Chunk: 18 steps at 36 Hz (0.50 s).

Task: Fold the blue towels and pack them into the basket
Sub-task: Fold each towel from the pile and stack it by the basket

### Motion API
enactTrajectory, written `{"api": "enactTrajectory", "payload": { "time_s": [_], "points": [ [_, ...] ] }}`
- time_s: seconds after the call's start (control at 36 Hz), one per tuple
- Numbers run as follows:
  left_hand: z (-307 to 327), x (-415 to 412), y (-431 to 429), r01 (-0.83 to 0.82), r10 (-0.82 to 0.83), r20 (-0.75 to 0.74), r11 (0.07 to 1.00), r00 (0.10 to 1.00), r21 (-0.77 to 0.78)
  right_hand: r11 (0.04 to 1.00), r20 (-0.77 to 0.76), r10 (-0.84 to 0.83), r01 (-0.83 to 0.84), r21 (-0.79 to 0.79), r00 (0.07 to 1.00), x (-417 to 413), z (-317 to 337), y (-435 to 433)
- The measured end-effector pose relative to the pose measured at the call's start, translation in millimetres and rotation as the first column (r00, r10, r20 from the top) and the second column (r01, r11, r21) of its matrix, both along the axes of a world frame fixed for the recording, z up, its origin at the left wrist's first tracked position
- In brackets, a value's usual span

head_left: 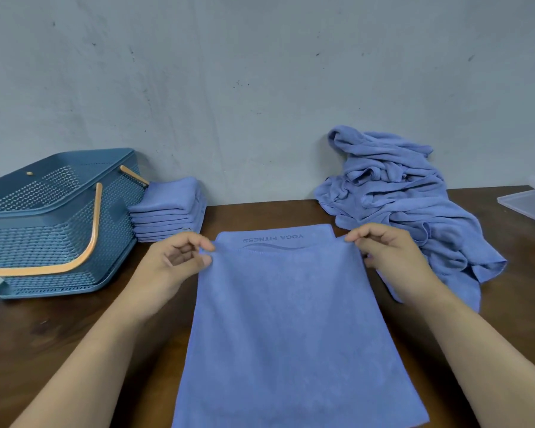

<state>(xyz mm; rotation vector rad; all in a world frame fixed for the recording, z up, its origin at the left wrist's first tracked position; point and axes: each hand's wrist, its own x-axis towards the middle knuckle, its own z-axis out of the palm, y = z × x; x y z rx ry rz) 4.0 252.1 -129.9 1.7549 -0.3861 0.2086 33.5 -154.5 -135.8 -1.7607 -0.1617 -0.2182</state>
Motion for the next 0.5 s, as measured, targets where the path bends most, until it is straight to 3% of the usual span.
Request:
{"api": "enactTrajectory", "payload": {
  "time_s": [0.17, 0.25, 0.33, 0.39, 0.5],
  "points": [
    [18.0, 56.7, -5.9, -0.193, 0.193, -0.006, 0.979, 0.981, -0.071, 0.996, 0.098, -0.090, 0.090, 0.010, 0.991, 43.5, 28.3, 15.0],
    [2.5, 92.5, -8.0, -0.346, 0.351, -0.040, 0.933, 0.935, 0.099, 0.981, 0.112, -0.153, 0.165, -0.107, 0.982, 71.9, 24.4, 27.9],
    [-29.7, 104.1, -14.8, -0.349, 0.411, -0.134, 0.874, 0.902, 0.338, 0.962, -0.032, -0.114, 0.102, -0.252, 0.993, 86.3, 1.3, 40.3],
    [-50.6, 99.4, -18.9, -0.342, 0.416, -0.047, 0.803, 0.908, 0.488, 0.934, -0.081, -0.112, 0.077, -0.350, 0.990, 81.8, -18.4, 43.8],
    [-67.2, 86.8, -27.8, -0.406, 0.375, 0.199, 0.631, 0.906, 0.660, 0.816, 0.080, -0.096, 0.124, -0.565, 0.992, 66.5, -45.1, 45.3]
  ]
}}
